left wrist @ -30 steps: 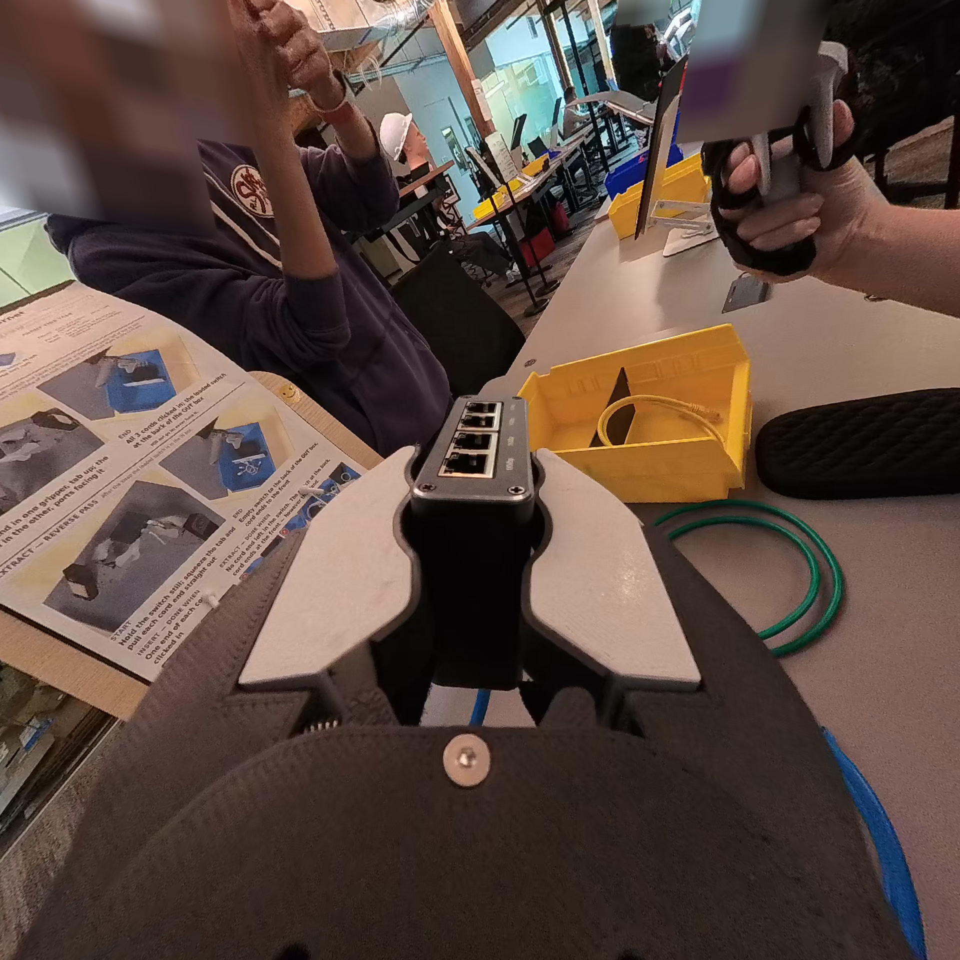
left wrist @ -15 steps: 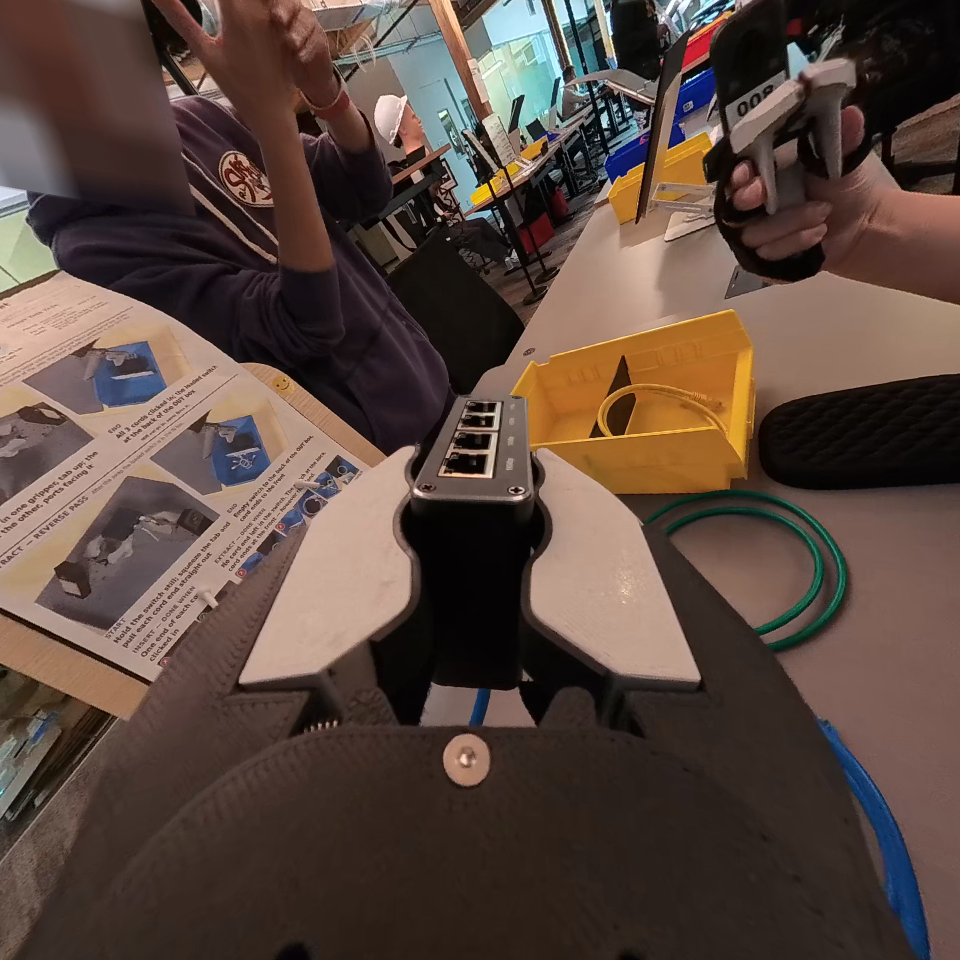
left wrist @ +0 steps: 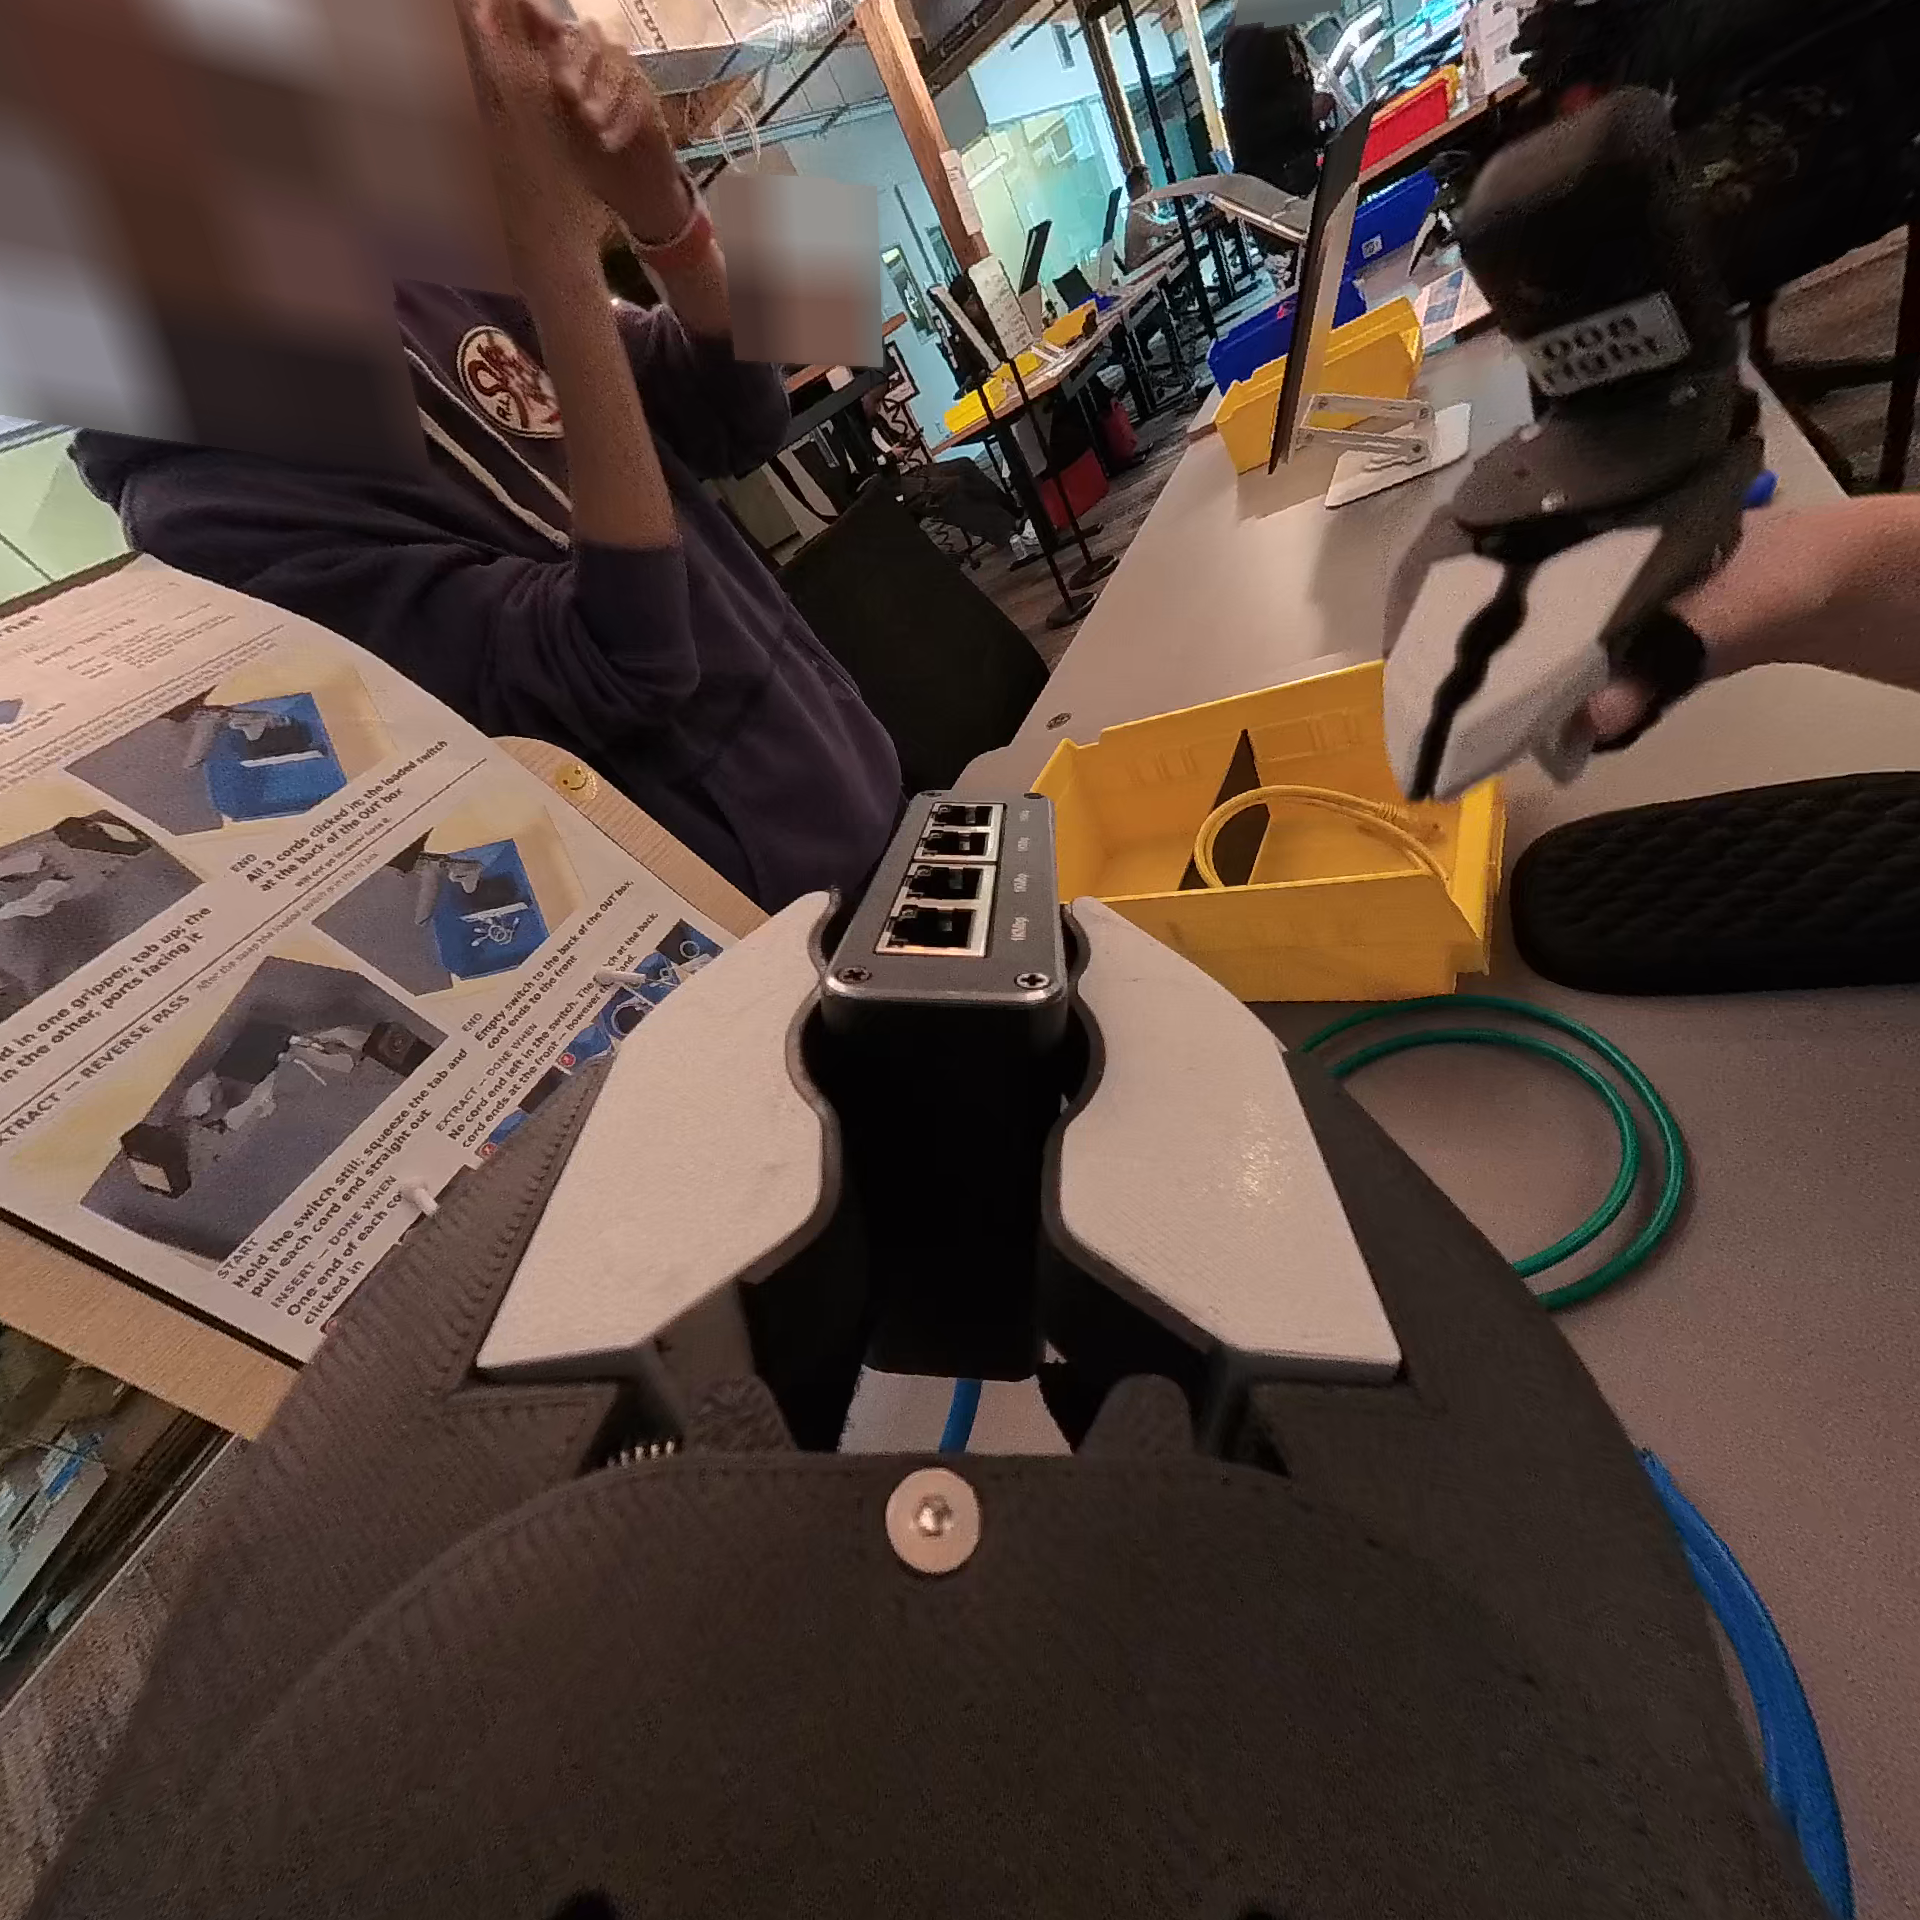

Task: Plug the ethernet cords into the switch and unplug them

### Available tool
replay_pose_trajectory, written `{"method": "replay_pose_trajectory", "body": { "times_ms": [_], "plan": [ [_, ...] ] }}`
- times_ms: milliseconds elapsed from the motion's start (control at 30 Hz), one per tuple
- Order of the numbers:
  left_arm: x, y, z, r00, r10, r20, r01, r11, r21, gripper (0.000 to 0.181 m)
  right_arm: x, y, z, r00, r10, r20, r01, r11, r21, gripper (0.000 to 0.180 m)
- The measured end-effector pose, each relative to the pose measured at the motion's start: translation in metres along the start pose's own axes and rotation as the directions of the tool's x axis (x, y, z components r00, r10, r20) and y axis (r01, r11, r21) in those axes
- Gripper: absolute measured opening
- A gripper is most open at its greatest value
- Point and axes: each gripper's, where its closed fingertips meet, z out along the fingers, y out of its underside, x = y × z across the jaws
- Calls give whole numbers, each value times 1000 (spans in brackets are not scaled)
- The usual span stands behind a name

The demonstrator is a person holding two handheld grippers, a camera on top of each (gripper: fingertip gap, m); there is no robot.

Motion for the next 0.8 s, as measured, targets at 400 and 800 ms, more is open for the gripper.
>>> {"method": "replay_pose_trajectory", "body": {
  "times_ms": [400,800],
  "plan": [
    [2,2,3,1000,0,-6,0,1000,-5,37,-34,153,88,979,98,-176,-174,850,-497,49],
    [-2,-3,-1,993,-99,-57,103,993,58,37,-32,187,93,972,98,-216,-209,787,-581,35]
  ]
}}
